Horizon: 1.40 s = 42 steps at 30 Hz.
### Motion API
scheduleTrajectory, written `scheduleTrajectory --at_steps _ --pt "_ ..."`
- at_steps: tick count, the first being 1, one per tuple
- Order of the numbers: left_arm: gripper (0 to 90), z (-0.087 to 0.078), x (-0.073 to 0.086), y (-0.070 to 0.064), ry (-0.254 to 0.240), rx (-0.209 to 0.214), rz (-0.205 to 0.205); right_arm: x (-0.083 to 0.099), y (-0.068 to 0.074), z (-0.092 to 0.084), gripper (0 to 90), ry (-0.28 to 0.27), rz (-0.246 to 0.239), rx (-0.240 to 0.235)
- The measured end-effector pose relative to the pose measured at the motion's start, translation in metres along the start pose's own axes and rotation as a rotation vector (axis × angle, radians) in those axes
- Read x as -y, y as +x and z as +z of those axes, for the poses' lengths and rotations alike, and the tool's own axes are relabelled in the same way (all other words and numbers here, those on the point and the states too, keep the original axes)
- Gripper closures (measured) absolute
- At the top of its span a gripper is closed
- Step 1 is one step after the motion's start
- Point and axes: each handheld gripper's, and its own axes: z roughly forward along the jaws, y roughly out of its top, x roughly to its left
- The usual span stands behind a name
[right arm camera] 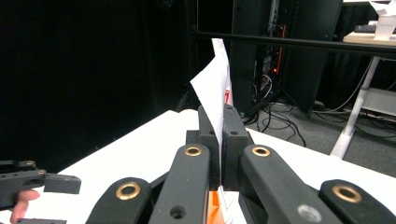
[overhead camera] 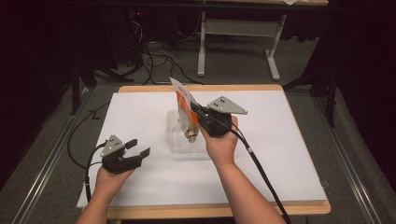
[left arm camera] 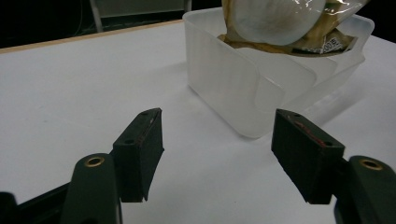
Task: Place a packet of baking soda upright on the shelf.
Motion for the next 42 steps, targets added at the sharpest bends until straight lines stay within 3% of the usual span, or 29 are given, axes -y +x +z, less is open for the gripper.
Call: scheduleTrajectory --at_steps 5,20,28,42 --pt "34.3 0.001 0.000 0.000 0.004 0.003 0.003 0.005 -0.001 0.012 90.0 0.025 0.005 0.022" --pt "34.2 0.002 0.001 0.000 0.009 0.011 0.002 0.018 0.003 0.041 90.0 0.058 -0.013 0.014" --pt "34.1 0.002 0.001 -0.003 0.013 0.014 0.008 0.026 0.009 0.045 90.0 0.091 -0.043 -0.002" --pt "34.1 0.003 0.001 -0.002 0.015 0.011 0.005 0.037 0.005 0.036 90.0 0.063 -0.016 -0.017"
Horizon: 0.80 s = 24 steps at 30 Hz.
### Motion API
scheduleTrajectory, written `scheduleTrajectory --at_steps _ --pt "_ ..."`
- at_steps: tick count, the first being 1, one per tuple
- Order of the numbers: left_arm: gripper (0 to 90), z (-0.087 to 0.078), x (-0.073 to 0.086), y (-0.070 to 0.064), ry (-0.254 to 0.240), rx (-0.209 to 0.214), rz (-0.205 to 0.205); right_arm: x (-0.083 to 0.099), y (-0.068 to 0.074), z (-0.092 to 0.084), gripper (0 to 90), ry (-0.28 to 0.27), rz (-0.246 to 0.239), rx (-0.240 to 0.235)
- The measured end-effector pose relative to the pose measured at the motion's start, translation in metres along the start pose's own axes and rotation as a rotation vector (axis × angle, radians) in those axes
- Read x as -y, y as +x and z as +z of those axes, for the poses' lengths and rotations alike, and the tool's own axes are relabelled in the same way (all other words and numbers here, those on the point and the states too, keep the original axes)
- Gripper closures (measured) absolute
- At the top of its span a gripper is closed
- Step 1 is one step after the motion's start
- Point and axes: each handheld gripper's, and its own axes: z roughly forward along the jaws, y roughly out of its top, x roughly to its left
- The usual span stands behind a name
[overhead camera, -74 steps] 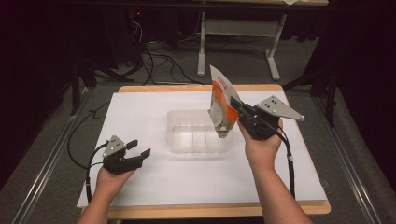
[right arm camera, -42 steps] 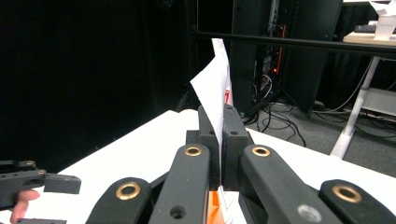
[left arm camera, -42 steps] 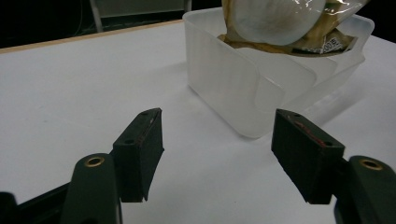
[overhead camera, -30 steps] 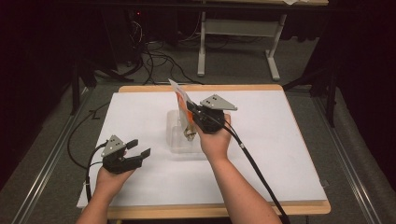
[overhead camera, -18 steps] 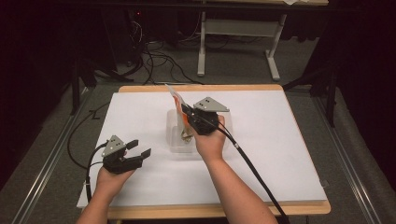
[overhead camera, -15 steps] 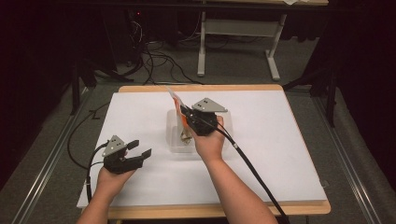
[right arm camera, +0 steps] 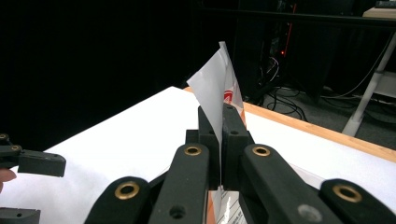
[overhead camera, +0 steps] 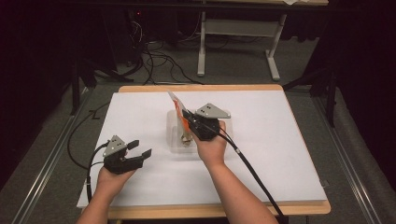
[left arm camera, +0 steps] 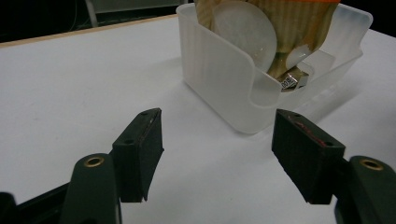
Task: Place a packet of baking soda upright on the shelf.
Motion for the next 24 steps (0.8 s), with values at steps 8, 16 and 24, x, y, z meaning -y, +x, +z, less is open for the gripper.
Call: scheduleTrajectory --at_steps 8,16,24 --pt "34.1 0.000 0.000 0.000 0.001 0.001 -0.001 0.004 0.004 -0.001 90.0 0.001 0.004 -0.006" --pt "34.1 0.000 -0.001 -0.001 0.003 0.001 0.008 0.006 0.005 -0.004 89.6 0.007 0.005 -0.001" --pt "34.1 0.000 -0.001 0.000 0.006 -0.002 0.008 0.022 0.004 0.001 85.2 0.078 0.010 -0.006"
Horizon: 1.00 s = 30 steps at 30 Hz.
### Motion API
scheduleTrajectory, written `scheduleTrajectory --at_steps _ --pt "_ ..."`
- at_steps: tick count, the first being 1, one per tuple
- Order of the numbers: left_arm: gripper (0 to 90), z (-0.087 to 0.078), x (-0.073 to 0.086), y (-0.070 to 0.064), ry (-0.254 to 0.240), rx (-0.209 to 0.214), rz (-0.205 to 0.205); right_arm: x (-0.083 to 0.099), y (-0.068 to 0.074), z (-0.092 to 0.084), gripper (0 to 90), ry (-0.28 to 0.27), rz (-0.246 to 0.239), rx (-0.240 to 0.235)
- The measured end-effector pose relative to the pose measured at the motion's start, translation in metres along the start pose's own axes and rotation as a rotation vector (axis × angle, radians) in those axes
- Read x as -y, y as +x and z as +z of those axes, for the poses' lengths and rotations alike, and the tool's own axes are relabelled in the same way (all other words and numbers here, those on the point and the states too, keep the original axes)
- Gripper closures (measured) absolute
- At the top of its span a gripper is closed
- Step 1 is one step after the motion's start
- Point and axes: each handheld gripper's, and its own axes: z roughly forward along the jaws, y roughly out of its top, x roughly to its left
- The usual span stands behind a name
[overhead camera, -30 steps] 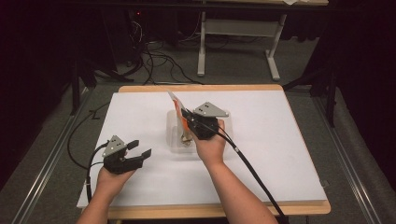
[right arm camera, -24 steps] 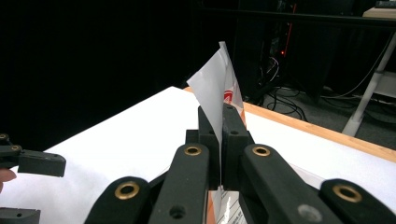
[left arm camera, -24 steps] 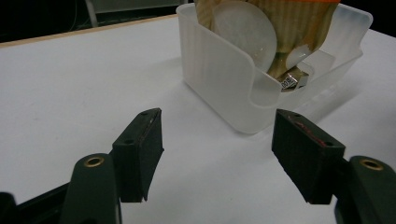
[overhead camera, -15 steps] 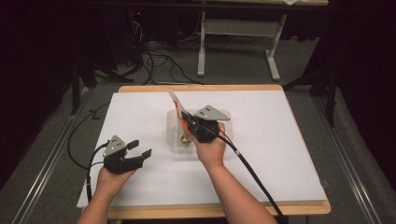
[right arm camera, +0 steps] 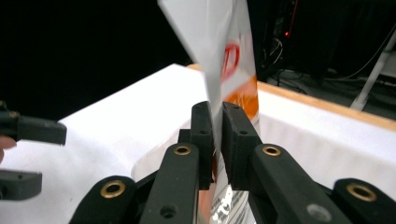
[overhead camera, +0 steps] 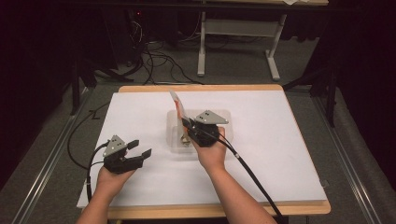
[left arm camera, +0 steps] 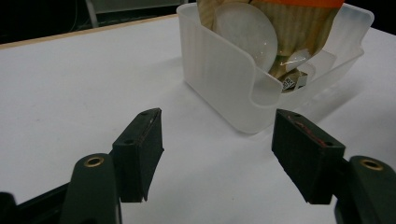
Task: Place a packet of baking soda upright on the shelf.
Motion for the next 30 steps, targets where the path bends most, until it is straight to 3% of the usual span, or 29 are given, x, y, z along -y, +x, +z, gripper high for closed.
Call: scheduleTrajectory --at_steps 2,30 --pt "34.1 0.000 0.000 -0.001 -0.001 0.000 0.001 0.006 0.001 0.002 89.9 0.015 0.009 -0.005" --pt "34.1 0.003 0.000 -0.001 0.011 0.003 0.016 0.041 0.017 0.001 90.0 0.039 -0.003 -0.036"
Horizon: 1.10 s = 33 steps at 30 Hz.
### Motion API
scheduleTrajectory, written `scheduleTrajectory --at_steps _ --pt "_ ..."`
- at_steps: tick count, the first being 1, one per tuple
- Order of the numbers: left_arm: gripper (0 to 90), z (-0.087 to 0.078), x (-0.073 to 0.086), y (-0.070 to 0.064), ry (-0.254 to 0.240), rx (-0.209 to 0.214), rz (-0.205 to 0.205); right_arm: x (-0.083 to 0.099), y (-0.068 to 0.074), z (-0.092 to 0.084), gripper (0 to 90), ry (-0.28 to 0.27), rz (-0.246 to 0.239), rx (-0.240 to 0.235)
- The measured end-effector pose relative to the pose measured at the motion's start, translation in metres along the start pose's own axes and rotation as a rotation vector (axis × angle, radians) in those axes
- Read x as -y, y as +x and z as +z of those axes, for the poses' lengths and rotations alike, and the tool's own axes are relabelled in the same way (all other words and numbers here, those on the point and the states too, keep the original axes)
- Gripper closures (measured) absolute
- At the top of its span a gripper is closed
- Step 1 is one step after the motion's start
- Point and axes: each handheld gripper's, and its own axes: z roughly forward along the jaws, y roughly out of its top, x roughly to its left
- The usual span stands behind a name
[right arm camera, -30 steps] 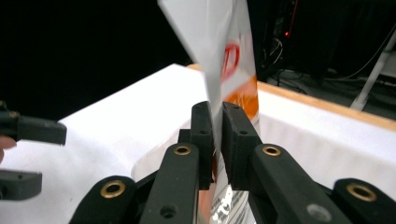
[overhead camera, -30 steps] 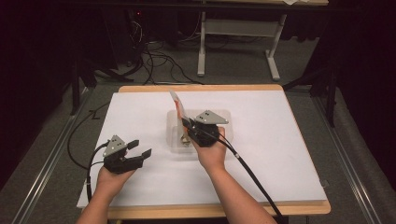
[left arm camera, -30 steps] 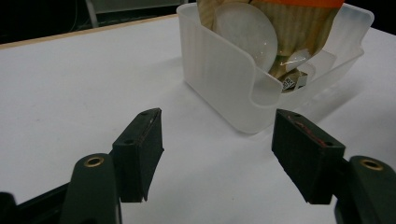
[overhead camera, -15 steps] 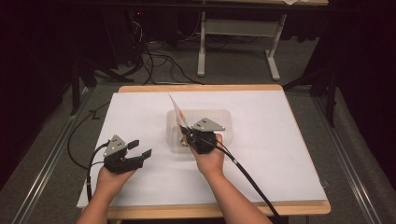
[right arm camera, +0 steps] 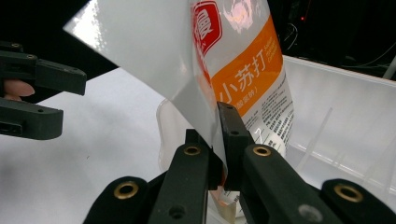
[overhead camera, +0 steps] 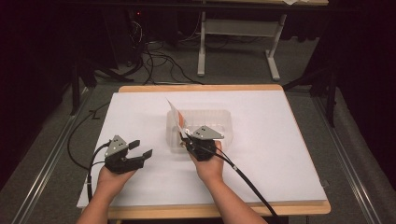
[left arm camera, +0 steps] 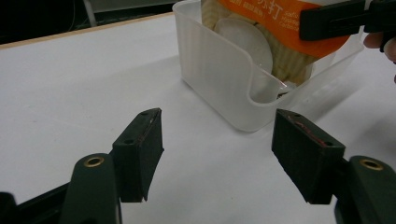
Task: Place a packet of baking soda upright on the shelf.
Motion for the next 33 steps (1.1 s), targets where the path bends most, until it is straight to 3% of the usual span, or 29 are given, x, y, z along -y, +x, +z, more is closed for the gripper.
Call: scheduleTrajectory --at_steps 16,19,20,22,23,28,33 --pt "34.1 0.000 0.000 -0.001 0.002 0.000 0.002 -0.006 -0.003 -0.004 82.7 0.006 0.012 -0.003" --pt "34.1 0.000 0.000 -0.001 0.002 0.000 0.003 -0.007 -0.003 -0.005 75.6 -0.003 0.014 -0.003" --pt "34.1 0.000 0.000 -0.001 0.002 0.000 0.003 -0.009 -0.002 -0.008 66.7 -0.010 0.021 -0.004" --pt "34.1 0.000 0.000 0.000 0.002 0.000 0.003 -0.009 -0.001 -0.008 63.7 -0.010 0.020 -0.003" --pt "34.1 0.001 0.000 0.000 0.003 -0.001 0.002 -0.010 0.000 -0.011 55.9 -0.007 0.022 -0.004" --pt "34.1 0.000 0.000 0.000 0.000 -0.006 0.002 -0.011 0.003 -0.018 45.4 -0.004 0.009 0.004" --pt "34.1 0.000 0.000 0.000 0.000 -0.007 0.002 -0.011 0.003 -0.027 42.2 -0.003 -0.008 0.004"
